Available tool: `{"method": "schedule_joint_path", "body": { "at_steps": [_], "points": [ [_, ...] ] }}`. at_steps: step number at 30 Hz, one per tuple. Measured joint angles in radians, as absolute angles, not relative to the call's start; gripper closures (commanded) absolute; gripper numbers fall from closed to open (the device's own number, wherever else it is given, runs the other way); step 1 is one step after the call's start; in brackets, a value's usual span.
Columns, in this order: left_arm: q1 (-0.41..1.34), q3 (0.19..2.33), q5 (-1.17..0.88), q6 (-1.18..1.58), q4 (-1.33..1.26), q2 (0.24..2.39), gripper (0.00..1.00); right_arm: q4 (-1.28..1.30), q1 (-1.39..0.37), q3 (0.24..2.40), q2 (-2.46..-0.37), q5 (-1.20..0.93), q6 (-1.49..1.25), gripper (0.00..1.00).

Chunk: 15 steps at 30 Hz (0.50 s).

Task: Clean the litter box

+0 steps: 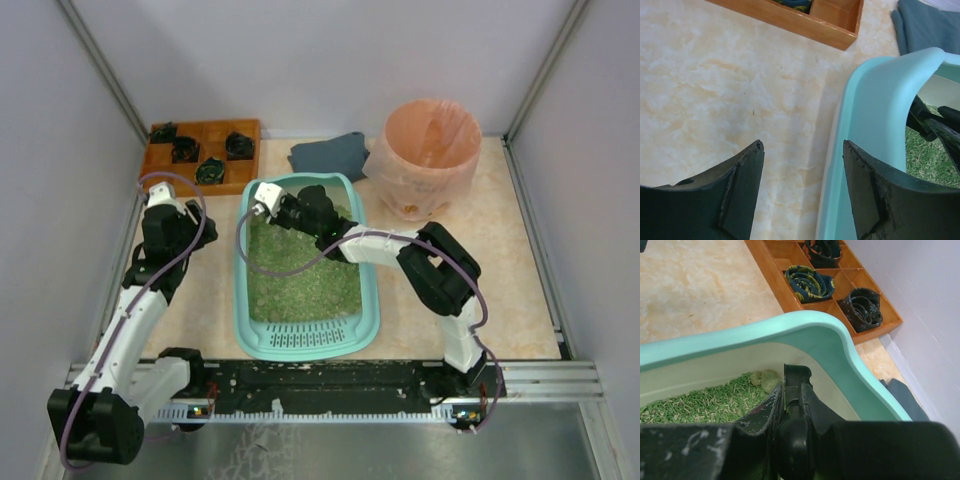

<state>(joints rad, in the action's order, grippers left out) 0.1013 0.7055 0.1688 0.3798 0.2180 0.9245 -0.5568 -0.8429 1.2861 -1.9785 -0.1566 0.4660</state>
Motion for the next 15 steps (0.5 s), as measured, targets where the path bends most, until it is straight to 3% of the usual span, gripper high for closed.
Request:
{"method": "schedule_joint_path", "body": {
  "at_steps": [15],
  "points": [
    [0.065, 0.706, 0.175, 0.392, 0.231, 0.940, 0.29, -0.486, -0.873, 1.308, -1.991, -0.286, 0.595, 1.00]
  ]
}}
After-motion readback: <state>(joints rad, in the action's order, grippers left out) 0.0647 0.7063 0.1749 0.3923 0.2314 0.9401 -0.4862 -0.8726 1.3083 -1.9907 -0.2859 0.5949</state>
